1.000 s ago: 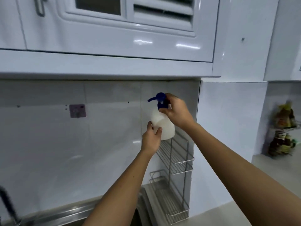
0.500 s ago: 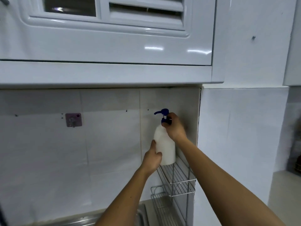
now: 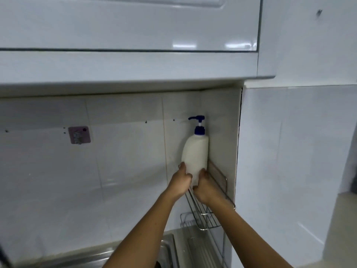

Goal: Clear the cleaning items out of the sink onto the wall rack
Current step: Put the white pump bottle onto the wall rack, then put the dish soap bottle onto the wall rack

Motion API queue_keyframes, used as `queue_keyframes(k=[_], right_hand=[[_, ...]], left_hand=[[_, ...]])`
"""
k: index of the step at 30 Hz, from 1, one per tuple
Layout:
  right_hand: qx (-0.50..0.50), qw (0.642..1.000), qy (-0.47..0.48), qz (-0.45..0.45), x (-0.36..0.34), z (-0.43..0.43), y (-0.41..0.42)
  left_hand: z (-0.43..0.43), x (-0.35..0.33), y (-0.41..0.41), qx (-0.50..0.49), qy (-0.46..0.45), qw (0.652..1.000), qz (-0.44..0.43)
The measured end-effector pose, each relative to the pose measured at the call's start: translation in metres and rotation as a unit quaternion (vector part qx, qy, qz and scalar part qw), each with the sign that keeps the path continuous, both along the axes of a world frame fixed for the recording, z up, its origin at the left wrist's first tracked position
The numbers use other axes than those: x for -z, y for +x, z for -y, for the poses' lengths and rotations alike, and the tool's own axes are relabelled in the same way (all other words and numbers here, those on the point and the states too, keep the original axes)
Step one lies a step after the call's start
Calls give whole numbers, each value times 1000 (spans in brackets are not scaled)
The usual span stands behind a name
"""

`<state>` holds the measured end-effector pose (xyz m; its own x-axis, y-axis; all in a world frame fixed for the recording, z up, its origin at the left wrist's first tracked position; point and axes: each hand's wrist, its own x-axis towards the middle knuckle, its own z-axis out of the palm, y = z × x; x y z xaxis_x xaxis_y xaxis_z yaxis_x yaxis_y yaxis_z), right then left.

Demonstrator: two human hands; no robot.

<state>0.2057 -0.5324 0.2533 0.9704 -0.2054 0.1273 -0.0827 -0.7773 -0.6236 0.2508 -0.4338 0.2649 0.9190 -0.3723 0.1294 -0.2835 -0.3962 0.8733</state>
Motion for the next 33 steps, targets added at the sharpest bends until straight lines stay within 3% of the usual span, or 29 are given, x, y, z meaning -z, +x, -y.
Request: queue_keyframes(k=[3, 14, 21, 27, 33], right_hand=[[-9, 998, -3, -58, 4, 3, 3], [8, 992, -102, -81, -4, -4, 0], [88, 980, -162, 75, -24, -50, -31], [27, 956, -230, 181, 18, -113, -50], [-98, 968, -232, 4, 148, -183, -89]], left_hand=[[1, -3, 3, 3, 20, 1000, -7], [-52, 9, -8, -27, 135, 990, 22], [-142, 54, -47, -79, 252, 964, 40], [-235, 130, -91, -88, 328, 940, -29], [-331, 212, -150, -116, 387, 906, -125]])
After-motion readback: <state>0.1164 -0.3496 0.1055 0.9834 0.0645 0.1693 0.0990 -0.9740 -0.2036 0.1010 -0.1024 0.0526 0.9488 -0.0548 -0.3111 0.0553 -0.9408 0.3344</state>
